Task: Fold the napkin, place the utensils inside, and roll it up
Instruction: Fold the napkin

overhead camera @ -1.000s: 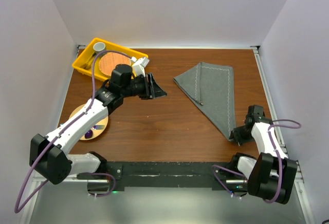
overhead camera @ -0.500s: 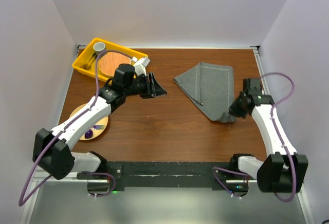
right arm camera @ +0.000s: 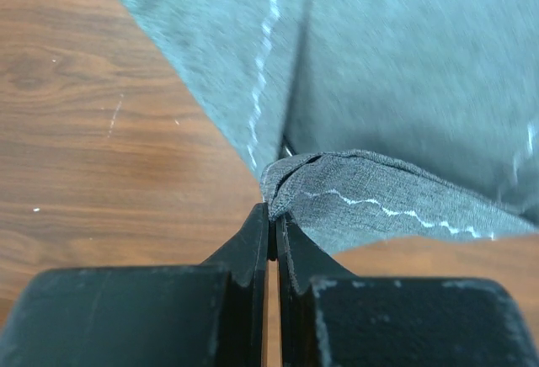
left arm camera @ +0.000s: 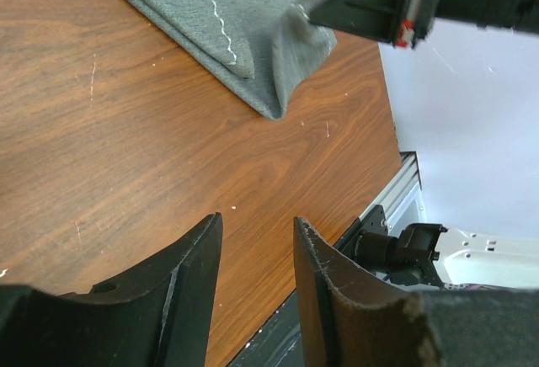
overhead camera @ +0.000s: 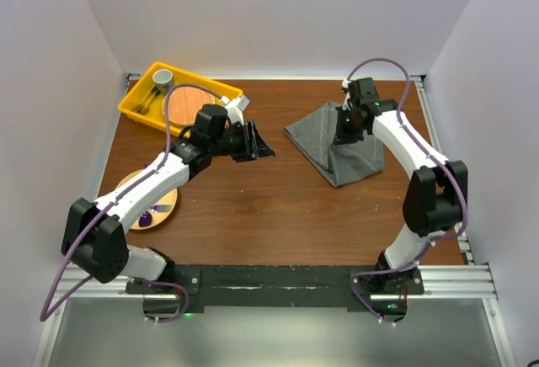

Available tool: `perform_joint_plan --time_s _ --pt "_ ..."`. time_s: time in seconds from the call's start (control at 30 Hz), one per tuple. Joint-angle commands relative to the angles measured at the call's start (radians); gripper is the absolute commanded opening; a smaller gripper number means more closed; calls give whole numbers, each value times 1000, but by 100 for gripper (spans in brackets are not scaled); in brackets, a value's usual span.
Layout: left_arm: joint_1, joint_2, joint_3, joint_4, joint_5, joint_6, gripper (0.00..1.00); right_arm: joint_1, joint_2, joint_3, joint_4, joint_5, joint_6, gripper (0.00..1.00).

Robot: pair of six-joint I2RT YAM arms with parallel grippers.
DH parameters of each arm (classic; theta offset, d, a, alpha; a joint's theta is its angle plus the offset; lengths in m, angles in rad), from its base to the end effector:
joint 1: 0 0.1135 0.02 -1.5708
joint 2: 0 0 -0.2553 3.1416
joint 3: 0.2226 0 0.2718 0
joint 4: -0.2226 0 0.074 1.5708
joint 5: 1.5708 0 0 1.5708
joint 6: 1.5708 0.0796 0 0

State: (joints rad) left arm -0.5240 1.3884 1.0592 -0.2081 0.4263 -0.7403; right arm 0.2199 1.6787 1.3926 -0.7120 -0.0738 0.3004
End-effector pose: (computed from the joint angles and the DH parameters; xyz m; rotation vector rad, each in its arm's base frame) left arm 0.3037 -0.2135 0.2607 0.0327 2.2943 -1.1623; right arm 0.3909 0.0934 0.2212 0.0762 2.5908 0.2887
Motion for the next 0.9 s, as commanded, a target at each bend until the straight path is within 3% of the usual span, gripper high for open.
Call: perform_joint_plan --time_s 0.0,0.13,0.23,0.4,0.57,0.87 --pt "9 11 51 10 11 4 44 18 91 181 -52 -61 -132 0" --pt "10 18 54 7 17 2 44 27 134 247 -90 -118 -201 0" --pt "12 17 56 1 17 2 44 29 99 253 -93 -68 -193 0" --pt "13 14 67 -17 11 10 44 30 52 217 -44 -118 -227 0" --pt "13 18 64 -22 23 7 44 45 136 288 -35 -199 -233 0" --pt "15 3 62 -40 12 21 45 78 274 399 -49 -213 -239 0"
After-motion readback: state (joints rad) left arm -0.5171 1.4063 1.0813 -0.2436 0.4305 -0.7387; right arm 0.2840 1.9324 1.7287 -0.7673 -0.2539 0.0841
